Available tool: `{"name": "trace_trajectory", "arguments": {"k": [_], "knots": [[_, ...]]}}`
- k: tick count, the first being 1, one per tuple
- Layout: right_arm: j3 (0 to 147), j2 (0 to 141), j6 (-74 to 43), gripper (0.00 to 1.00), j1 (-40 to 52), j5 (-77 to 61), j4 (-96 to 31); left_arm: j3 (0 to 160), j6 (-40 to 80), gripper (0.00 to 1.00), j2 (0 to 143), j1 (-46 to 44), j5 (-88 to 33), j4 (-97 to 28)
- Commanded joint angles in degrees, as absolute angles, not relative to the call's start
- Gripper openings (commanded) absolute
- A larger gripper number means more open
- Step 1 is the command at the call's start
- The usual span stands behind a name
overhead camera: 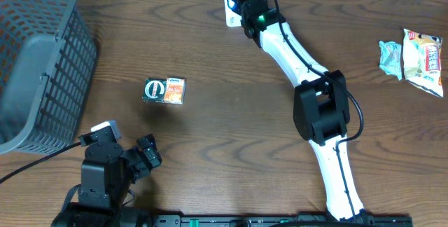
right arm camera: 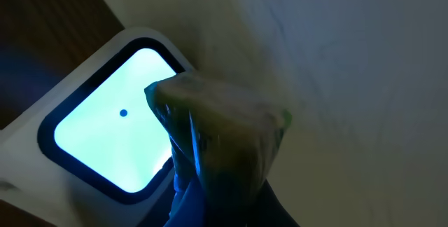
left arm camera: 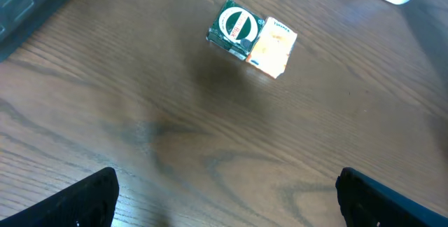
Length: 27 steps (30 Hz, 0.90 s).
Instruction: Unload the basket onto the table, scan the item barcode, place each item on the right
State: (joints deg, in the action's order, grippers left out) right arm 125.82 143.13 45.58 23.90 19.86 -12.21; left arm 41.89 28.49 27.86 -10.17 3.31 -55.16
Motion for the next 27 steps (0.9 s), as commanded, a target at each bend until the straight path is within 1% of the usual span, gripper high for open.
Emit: {"name": "trace_trajectory", "arguments": {"k": [1, 3, 5, 6, 8, 11, 16, 19, 20, 22, 23, 24, 25, 26, 27], "knots": [[126.2, 139.4, 36.4, 0.01, 23.1, 24.3, -12.4, 42.0, 28.4, 0.97, 27.6, -10.0, 3.5, -55.2], [126.2, 138.7, 27.6, 0.01, 21.6, 31.0, -13.2, 42.0, 28.4, 0.98, 27.6, -10.0, 3.5, -55.2], [126.2, 137.5, 21.4, 0.01, 19.4, 34.5, -17.1, 42.0, 28.4, 0.98, 27.6, -10.0, 3.5, -55.2], [126.2, 136.7, 18.5, 0.01, 18.2, 34.5, -19.7, 42.0, 28.4, 0.97, 27.6, -10.1, 3.5, -55.2], [126.2, 134.1, 8.9, 0.01, 13.5, 32.7, -27.8, 42.0, 28.4, 0.98, 27.6, -10.0, 3.5, -55.2], [126.2, 131.4, 0.4, 0.01, 7.1, 32.0, -36.2, 42.0, 28.4, 0.98, 27.6, -10.0, 3.5, -55.2], [126.2, 129.3, -7.7, 0.01, -3.4, 31.9, -50.7, 42.0, 28.4, 0.97, 27.6, -10.0, 3.5, -55.2], [126.2, 130.0, -10.2, 0.01, -8.1, 31.8, -57.4, 42.0, 28.4, 0.98, 27.6, -10.1, 3.5, -55.2], [126.2, 130.5, -10.3, 0.05, -9.5, 31.8, -58.8, 42.0, 28.4, 0.98, 27.6, -10.0, 3.5, -55.2], [125.4, 131.2, -10.3, 0.26, -12.0, 31.8, -60.0, 42.0, 28.4, 0.98, 27.6, -10.0, 3.5, -55.2], [124.9, 131.4, -10.3, 0.31, -12.9, 31.8, -60.1, 42.0, 28.4, 0.98, 27.6, -10.1, 3.5, -55.2], [124.3, 131.4, -10.3, 0.42, -13.6, 31.8, -60.0, 42.0, 28.4, 0.97, 27.6, -10.1, 3.5, -55.2], [123.5, 131.4, -10.3, 0.49, -14.4, 31.8, -59.8, 42.0, 28.4, 0.97, 27.6, -10.0, 3.5, -55.2], [123.0, 131.4, -10.3, 0.51, -15.0, 31.8, -59.8, 42.0, 28.4, 0.98, 27.6, -10.0, 3.5, -55.2], [122.9, 131.4, -10.3, 0.56, -15.6, 32.1, -60.1, 42.0, 28.4, 0.98, 27.6, -10.0, 3.5, -55.2]]}}
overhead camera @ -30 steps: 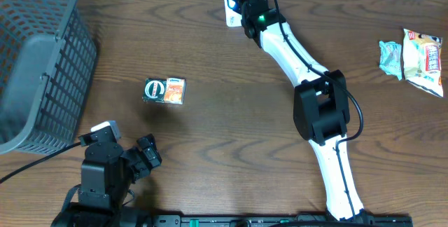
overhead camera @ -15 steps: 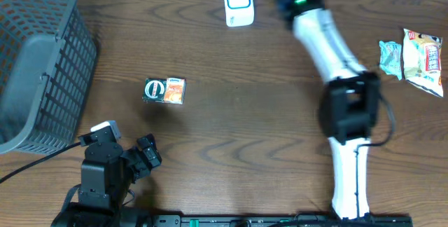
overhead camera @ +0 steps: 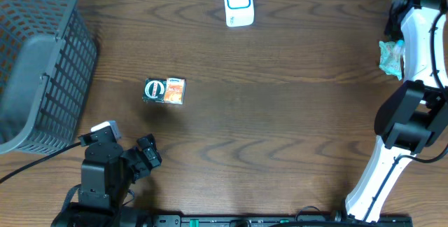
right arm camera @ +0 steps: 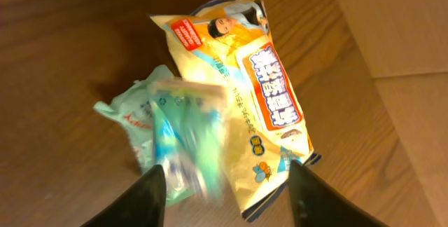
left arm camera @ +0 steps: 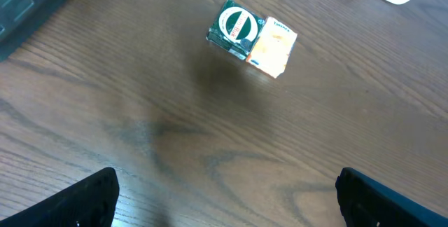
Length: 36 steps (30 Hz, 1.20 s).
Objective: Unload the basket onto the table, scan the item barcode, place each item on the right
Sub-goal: 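Carry the teal box right and drop it beside the yellow bag, then move the right gripper left and grasp the orange Kleenex box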
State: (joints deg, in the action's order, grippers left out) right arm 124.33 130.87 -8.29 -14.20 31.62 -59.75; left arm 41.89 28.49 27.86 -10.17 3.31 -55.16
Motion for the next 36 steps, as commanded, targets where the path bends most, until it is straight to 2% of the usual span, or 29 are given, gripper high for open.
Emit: {"name": "trace_trajectory", "arguments": {"k": [1, 2, 5, 7, 10, 14, 18, 19, 20, 22, 24, 27, 36], "knots": [[122.9, 131.4, -10.6, 0.7, -15.9, 32.2, -60.1, 42.0, 28.4, 0.98, 27.6, -10.0, 3.5, -55.2], [122.9, 131.4, -10.8, 0.85, -16.2, 32.2, -60.0, 42.0, 28.4, 0.98, 27.6, -10.0, 3.5, -55.2], [123.0, 130.3, -10.9, 0.88, -16.1, 30.4, -59.9, 42.0, 28.4, 0.98, 27.6, -10.1, 3.5, -55.2], [123.0, 127.5, -10.9, 0.93, -15.2, 18.9, -59.5, 42.0, 28.4, 0.98, 27.6, -10.0, 3.5, -55.2], [123.0, 124.3, -10.9, 0.95, -14.0, 4.3, -59.4, 42.0, 28.4, 0.98, 27.6, -10.1, 3.5, -55.2], [123.0, 121.1, -10.9, 0.94, -11.6, -24.1, -59.4, 42.0, 28.4, 0.97, 27.6, -10.1, 3.5, -55.2], [123.0, 121.4, -10.6, 0.88, -6.1, -44.3, -59.8, 42.0, 28.4, 0.98, 27.6, -10.1, 3.5, -55.2], [123.0, 121.9, -10.7, 0.82, -4.3, -45.2, -59.7, 42.0, 28.4, 0.98, 27.6, -10.1, 3.5, -55.2], [123.0, 122.5, -10.7, 0.68, -1.6, -44.8, -59.5, 42.0, 28.4, 0.98, 27.6, -10.1, 3.5, -55.2], [123.0, 123.9, -10.7, 0.61, 3.1, -43.2, -59.3, 42.0, 28.4, 0.98, 27.6, -10.0, 3.5, -55.2], [123.0, 126.8, -12.9, 0.64, 11.0, -38.7, -59.0, 42.0, 28.4, 0.98, 27.6, -10.1, 3.5, -55.2], [123.0, 130.1, -18.3, 0.62, 18.2, -33.0, -57.9, 42.0, 28.4, 0.98, 27.6, -10.0, 3.5, -55.2], [123.0, 138.8, -32.3, 0.63, 31.5, -31.5, -48.5, 42.0, 28.4, 0.98, 27.6, -10.0, 3.5, -55.2]]}}
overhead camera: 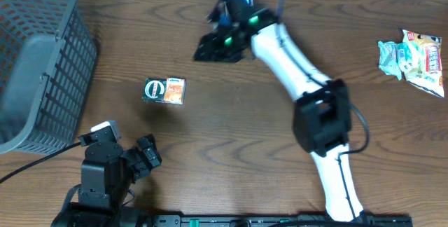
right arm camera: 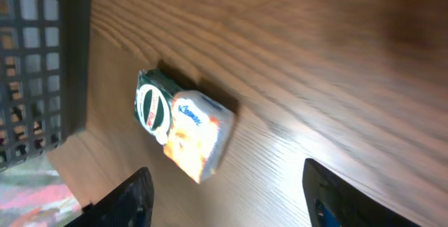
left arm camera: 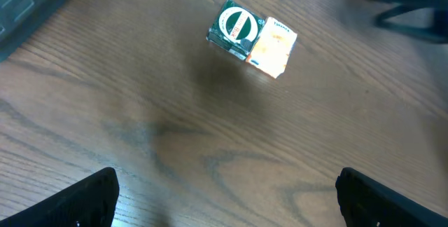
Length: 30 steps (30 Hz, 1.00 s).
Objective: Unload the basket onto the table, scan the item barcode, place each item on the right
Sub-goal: 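Move the right gripper left and grasp the orange Kleenex box, then lift the Kleenex box and carry it right toward the scanner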
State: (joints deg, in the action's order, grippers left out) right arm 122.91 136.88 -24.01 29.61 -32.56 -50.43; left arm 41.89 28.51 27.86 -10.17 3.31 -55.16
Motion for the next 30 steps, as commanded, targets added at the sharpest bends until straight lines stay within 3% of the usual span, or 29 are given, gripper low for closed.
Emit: {"name": "trace_trajectory", "arguments": {"k": [1, 6, 24, 26, 30], "knots": [[123.0, 139.4, -33.6, 0.63, 32.3, -31.5, -47.5, 42.0, 28.4, 0.97, 27.6, -10.0, 3.5, -55.2], [123.0, 142.9, -39.1, 0.62, 35.8, -31.5, -45.9, 42.0, 28.4, 0.97, 27.6, -10.0, 3.5, -55.2], [122.9, 150.1, -42.2, 0.57, 40.7, -31.5, -45.2, 42.0, 28.4, 0.98, 27.6, -10.1, 3.5, -55.2], [122.9, 150.8, -42.1, 0.5, 40.9, -31.2, -45.2, 42.0, 28.4, 0.98, 27.6, -10.0, 3.5, -55.2], [122.9, 151.1, -40.4, 0.23, 40.8, -28.5, -46.6, 42.0, 28.4, 0.98, 27.6, -10.0, 3.5, -55.2]]}}
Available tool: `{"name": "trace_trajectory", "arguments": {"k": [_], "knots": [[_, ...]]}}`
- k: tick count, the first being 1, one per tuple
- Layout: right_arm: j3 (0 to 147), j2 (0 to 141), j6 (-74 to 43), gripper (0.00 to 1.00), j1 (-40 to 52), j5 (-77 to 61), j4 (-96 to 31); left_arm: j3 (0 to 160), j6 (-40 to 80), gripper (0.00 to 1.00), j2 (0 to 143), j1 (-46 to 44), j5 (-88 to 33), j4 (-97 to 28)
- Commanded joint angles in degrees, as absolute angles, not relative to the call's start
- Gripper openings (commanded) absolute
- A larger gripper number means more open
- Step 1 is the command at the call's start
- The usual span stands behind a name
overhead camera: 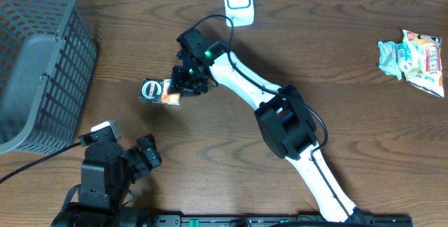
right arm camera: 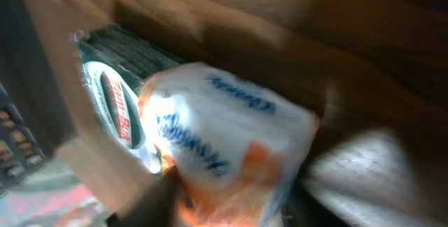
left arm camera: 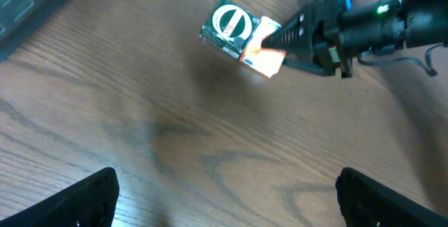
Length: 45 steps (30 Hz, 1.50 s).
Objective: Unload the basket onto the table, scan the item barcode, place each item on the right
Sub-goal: 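Lift the Kleenex box and carry it right toward the scanner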
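The tissue pack (overhead camera: 159, 90), green at one end and white-orange at the other, lies on the wooden table left of centre. My right gripper (overhead camera: 181, 87) has reached it from the right. In the right wrist view the white-orange end (right arm camera: 224, 143) fills the gap between the two dark fingers, which press on both sides of it. The left wrist view shows the pack (left arm camera: 238, 34) with the right gripper (left arm camera: 280, 41) on its orange end. The white scanner (overhead camera: 239, 1) stands at the table's back edge. My left gripper (left arm camera: 227, 199) stays open near the front left, holding nothing.
A grey mesh basket (overhead camera: 38, 52) fills the back left corner. Two snack packets (overhead camera: 413, 55) lie at the far right. The right arm (overhead camera: 280, 115) stretches across the table's middle.
My right gripper was open near the scanner, apart from the tissue pack. Now it is down at the pack with its fingers on the orange end. The pack has shifted slightly left.
My right gripper first held a greenish packet in front of the lit scanner. Then it was at the far right above the snack packets, where that packet now lies. Then it was back near the scanner, open, and now it grips the tissue pack. The left arm never moved.
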State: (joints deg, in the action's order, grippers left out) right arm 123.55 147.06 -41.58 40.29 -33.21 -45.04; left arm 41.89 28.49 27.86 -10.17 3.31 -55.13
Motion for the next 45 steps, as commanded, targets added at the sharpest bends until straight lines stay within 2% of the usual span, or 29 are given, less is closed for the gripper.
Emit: {"name": "trace_trajectory", "arguments": {"k": [1, 4, 5, 16, 22, 27, 35, 42, 45], "knots": [[122.9, 151.0, -40.0, 0.19, 40.6, -27.5, -47.1, 42.0, 28.4, 0.98, 27.6, -10.0, 3.5, -55.2], [123.0, 150.4, -38.1, 0.02, 39.4, -26.8, -48.6, 42.0, 28.4, 0.98, 27.6, -10.1, 3.5, -55.2], [123.0, 150.1, -37.3, 0.01, 38.8, -27.6, -49.1, 42.0, 28.4, 0.98, 27.6, -10.0, 3.5, -55.2], [123.0, 142.3, -16.7, 0.01, 27.7, -47.3, -58.8, 42.0, 28.4, 0.98, 27.6, -10.0, 3.5, -55.2], [123.0, 138.1, 6.9, 0.01, 19.9, -61.1, -67.7, 42.0, 28.4, 0.98, 27.6, -10.0, 3.5, -55.2], [123.0, 136.6, 26.6, 0.01, 12.8, -69.9, -80.5, 42.0, 28.4, 0.98, 27.6, -10.0, 3.5, -55.2], [122.9, 136.6, 48.1, 0.01, 3.6, -73.9, -96.8, 42.0, 28.4, 0.98, 27.6, -10.0, 3.5, -55.2], [122.9, 136.8, 44.4, 0.01, -0.8, -58.9, -97.3, 42.0, 28.4, 0.98, 27.6, -10.1, 3.5, -55.2], [122.8, 137.0, 33.7, 0.01, 0.0, -47.2, -93.7, 42.0, 28.4, 0.98, 27.6, -10.0, 3.5, -55.2]]}}
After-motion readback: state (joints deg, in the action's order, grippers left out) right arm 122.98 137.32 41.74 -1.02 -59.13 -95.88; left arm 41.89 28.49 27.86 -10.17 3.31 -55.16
